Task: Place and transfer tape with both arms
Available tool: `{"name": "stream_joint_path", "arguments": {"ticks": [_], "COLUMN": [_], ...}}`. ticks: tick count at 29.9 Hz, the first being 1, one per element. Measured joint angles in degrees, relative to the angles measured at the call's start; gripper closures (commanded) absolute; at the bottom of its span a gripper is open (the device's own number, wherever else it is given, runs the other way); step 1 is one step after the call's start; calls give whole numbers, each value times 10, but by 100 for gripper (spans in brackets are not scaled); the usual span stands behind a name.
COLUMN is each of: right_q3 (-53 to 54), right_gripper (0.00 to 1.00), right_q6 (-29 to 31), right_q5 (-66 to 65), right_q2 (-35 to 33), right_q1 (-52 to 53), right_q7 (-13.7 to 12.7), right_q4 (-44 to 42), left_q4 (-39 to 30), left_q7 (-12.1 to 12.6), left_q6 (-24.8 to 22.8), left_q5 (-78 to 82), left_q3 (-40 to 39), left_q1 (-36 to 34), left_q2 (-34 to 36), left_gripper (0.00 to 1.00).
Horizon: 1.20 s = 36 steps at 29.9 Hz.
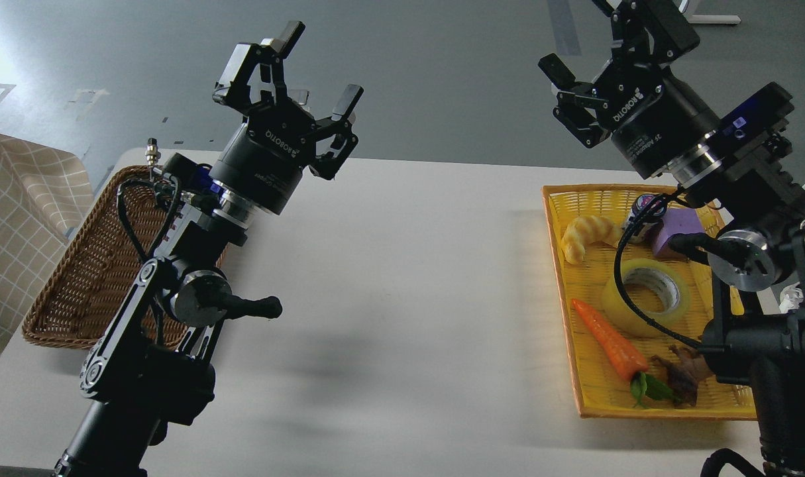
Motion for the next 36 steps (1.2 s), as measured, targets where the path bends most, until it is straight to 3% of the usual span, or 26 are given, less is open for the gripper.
{"name": "stream_joint_path", "arguments": {"ticks": [36], "right_q3": [-2], "right_gripper": [0], "right_q6": [0], "right_q5": [1], "right_q2": [0], "right_q1": [-19], "right_q7": [-1], "right_q4": [6], "left_q4": [4], "left_q7": [-1], "left_q6": [-1], "left_q5": [3], "left_q3": [6], "left_q1": [-9], "left_q2": [-2], "left_gripper": [2]}}
